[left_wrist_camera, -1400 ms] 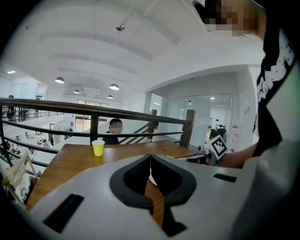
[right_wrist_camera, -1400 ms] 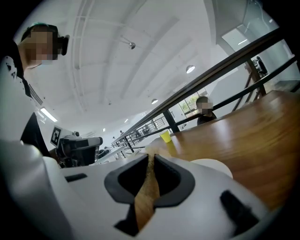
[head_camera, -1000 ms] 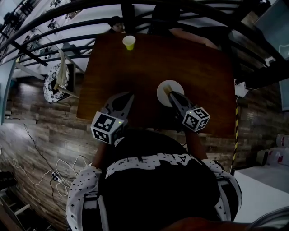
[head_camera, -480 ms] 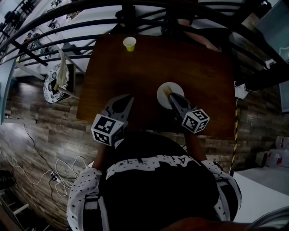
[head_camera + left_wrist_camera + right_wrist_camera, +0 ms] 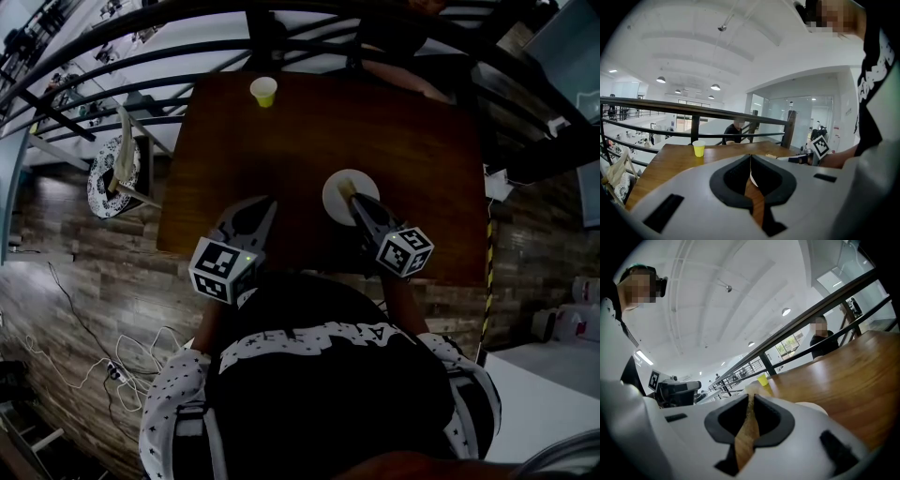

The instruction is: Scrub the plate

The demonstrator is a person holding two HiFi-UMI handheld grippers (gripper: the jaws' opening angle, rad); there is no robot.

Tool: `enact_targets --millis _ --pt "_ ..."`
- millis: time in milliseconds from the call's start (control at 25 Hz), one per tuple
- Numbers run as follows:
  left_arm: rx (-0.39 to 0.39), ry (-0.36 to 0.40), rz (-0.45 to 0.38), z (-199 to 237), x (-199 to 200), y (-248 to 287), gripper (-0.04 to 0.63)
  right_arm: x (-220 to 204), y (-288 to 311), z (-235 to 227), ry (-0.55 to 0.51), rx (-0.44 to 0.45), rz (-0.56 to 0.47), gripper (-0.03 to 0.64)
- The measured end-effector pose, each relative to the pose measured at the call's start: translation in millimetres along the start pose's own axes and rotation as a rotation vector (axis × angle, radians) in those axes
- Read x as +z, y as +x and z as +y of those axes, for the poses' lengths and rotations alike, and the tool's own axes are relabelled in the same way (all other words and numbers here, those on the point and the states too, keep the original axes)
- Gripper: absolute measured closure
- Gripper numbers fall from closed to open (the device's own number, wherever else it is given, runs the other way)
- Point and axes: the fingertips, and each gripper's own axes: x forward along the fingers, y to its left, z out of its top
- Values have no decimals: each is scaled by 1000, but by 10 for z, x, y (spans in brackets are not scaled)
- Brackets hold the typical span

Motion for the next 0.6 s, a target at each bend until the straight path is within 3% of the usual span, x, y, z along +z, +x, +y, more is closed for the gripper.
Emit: enact_targets --millis 600 --pt "11 -15 -5 60 4 -14 581 -31 74 17 4 12 16 568"
